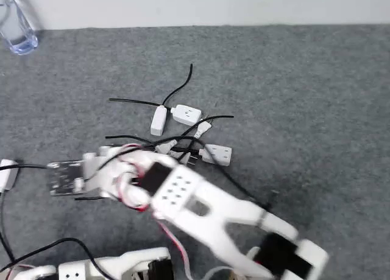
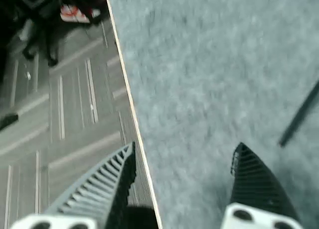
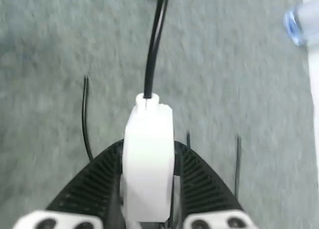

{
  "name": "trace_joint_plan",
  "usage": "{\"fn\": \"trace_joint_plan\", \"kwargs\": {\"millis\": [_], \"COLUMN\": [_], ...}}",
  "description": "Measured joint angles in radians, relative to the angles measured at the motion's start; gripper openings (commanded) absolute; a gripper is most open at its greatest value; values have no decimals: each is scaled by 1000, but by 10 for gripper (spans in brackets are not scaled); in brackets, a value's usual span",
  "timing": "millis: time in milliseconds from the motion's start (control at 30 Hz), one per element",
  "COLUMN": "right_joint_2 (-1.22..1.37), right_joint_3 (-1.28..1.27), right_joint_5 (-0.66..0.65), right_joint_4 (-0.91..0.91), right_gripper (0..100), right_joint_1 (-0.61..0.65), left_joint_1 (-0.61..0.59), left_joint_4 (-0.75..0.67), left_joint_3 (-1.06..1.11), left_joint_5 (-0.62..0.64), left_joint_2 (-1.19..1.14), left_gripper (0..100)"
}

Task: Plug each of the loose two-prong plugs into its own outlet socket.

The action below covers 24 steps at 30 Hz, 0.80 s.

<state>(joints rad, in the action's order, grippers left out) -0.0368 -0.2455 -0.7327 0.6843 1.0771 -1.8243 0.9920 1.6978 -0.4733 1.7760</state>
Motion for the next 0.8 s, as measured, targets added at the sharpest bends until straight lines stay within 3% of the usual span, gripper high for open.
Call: {"fn": "trace_joint_plan", "kwargs": {"millis": [233, 633, 800], "right_joint_2": [342, 867, 1033], "right_joint_3": [259, 842, 1051], "right_joint_5": [-110, -249, -250], "right_joint_4": [-25, -58, -58], "right_gripper": [8, 15, 230], "right_joint_1": [95, 196, 196], "left_joint_1": [-11, -11, -11], "left_joint_4": [189, 198, 199], "left_joint_3": [0, 0, 0], "left_joint_5": [-55, -25, -18], "left_joint_2": [0, 0, 0], "left_gripper": [294, 294, 294]}}
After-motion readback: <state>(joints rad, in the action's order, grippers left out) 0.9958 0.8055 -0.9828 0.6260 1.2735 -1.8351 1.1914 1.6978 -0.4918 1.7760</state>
